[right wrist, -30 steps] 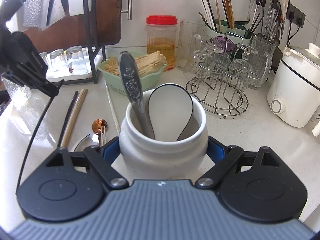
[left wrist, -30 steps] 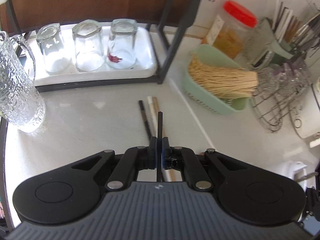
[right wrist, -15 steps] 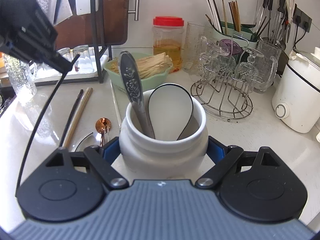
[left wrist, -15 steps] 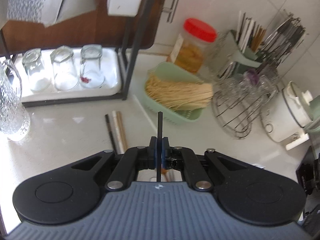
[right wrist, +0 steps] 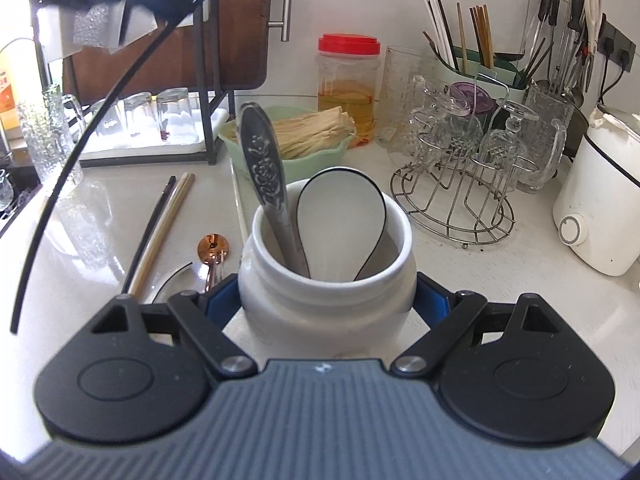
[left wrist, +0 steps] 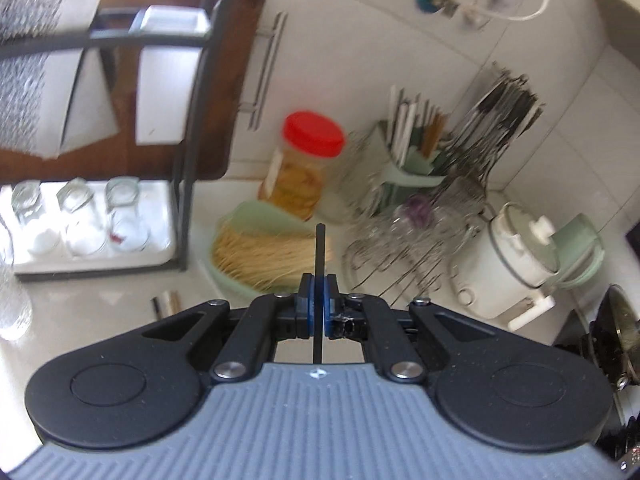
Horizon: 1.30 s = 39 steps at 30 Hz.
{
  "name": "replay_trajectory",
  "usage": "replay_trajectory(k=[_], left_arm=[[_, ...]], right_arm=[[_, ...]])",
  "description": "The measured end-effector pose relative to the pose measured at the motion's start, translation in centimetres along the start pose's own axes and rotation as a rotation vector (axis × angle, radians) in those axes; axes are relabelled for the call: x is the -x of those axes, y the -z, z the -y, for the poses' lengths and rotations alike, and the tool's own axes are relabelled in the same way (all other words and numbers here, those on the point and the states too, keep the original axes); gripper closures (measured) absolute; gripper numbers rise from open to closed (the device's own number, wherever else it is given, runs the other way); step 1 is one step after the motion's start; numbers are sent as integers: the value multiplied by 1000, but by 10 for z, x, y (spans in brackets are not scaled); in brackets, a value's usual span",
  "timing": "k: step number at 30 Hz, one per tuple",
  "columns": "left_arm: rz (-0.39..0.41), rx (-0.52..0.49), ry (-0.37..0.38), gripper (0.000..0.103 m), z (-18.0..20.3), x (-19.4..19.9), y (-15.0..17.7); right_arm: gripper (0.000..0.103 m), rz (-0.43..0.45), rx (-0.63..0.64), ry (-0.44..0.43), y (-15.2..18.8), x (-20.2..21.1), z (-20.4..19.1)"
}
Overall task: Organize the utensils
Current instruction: 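Lift the black chopstick with the left gripper toward the held mug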
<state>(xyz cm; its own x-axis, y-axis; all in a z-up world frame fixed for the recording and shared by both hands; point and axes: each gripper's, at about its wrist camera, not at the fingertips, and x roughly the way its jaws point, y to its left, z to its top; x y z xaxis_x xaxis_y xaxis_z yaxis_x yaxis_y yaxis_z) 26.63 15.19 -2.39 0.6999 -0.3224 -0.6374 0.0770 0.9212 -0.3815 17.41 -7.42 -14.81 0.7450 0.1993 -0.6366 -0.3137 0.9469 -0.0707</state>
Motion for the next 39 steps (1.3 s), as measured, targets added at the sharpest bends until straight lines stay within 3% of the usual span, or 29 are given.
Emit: replay_trajectory(k=[11,18,30,34,39], left_arm=[[115,-104,90,98,59,24,-28],[123,-172,115,98,94,10,-38],[116,-350,99,98,151,-37,-15],[137,-378,145,98,157,-48,-6],[139,-411,140,98,162,-59,8]], right_arm=[[12,8,7,-20,2,1,1],[12,12,14,-28,2,1,2],[12,18,23,-37,3,1,2],[12,23,25,-40,4,1,2],[12,29,27,-42,5,2,2]])
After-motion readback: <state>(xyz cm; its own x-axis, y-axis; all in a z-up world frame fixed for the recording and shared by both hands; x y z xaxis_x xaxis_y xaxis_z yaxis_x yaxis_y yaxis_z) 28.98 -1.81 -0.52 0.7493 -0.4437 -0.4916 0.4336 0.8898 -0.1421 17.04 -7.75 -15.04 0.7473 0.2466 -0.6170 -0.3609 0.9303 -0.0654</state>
